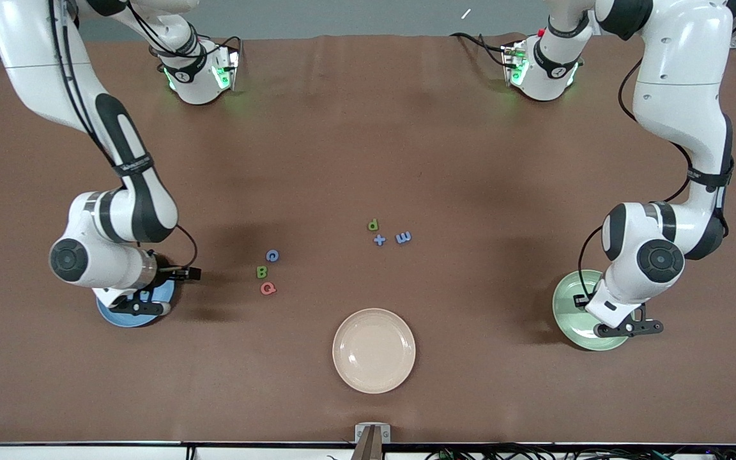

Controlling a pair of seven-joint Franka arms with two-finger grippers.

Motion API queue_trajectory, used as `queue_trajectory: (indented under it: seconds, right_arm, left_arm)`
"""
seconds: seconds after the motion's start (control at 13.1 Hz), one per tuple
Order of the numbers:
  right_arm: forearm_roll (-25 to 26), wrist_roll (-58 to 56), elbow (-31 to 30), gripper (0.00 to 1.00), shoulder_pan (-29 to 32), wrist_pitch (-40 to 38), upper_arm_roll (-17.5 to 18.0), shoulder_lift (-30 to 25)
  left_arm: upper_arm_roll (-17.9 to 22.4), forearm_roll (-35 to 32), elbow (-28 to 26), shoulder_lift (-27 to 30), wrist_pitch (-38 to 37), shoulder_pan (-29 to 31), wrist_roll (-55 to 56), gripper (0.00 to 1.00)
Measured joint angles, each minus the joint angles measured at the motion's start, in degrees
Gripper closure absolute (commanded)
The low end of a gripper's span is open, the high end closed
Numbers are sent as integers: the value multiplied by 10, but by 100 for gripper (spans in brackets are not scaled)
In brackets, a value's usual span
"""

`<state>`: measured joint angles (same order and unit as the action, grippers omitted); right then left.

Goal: Sort uppercase to blue plate, lowercase to green plate
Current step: 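Open both grippers over the plates and lift back toward the letters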

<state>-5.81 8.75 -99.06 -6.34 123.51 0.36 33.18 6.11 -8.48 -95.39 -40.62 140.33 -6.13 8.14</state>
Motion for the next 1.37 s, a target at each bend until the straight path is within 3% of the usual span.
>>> queue_trajectory:
  seconds: [0.3,0.61,0.91,1.37]
  right_arm:
    - [-10,55,4,15,-62,21,2,0]
    - [-11,65,1,21,-109,73,2,13]
    - [-12,68,1,31,-122,100,1,39]
    - [-12,74,-7,47,-136,121,1,53]
  left_arm:
    - [-39,0,-12,11,7,15,-27,0]
    - [-128,0,-62,64,2,9,51,0]
    - [-212,0,-86,73,2,-21,269,0]
    - [-216,0,-86,51,7,-177,582,0]
